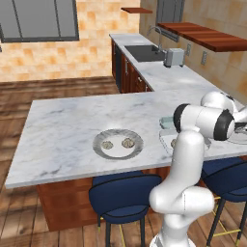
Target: Place two dumplings into each of the tupperware containers and then place the containers in the fridge.
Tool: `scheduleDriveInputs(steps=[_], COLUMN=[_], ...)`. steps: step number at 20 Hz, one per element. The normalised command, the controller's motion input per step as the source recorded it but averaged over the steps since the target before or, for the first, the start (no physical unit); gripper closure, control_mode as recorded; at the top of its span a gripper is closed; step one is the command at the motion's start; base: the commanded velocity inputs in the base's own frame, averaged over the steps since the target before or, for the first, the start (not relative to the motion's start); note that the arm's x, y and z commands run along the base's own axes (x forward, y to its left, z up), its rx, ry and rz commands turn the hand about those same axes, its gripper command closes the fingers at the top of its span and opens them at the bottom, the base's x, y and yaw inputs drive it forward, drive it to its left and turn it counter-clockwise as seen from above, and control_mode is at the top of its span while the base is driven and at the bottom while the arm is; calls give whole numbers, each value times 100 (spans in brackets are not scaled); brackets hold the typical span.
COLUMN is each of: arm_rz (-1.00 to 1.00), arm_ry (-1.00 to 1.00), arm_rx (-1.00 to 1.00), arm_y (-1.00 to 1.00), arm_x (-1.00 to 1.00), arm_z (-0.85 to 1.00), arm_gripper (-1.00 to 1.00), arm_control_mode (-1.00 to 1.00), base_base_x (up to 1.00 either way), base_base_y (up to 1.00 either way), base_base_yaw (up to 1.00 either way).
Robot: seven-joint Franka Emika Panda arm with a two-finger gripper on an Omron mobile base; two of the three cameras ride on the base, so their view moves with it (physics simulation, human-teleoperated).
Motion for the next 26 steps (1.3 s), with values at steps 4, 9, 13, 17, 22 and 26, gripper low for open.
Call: scheduleDriveInputs(steps=[4, 9, 13, 17, 22, 26], arm_rz=[-12, -13, -8, -6, -12, -3], arm_ry=[0, 0, 4, 9, 12, 4], arm_rx=[0, 0, 0, 0, 0, 0], arm_y=[0, -6, -13, -18, -36, -29], arm_x=[28, 43, 31, 18, 3, 14], arm_z=[29, 16, 4, 0, 0, 0], arm_gripper=[-100, -100, -100, -100, -100, -100], arm_control_mode=[-100, -100, -100, -100, -100, -100], base_base_x=[0, 0, 0, 0, 0, 0], base_base_y=[0, 0, 0, 0, 0, 0], base_base_yaw=[0, 0, 0, 0, 0, 0])
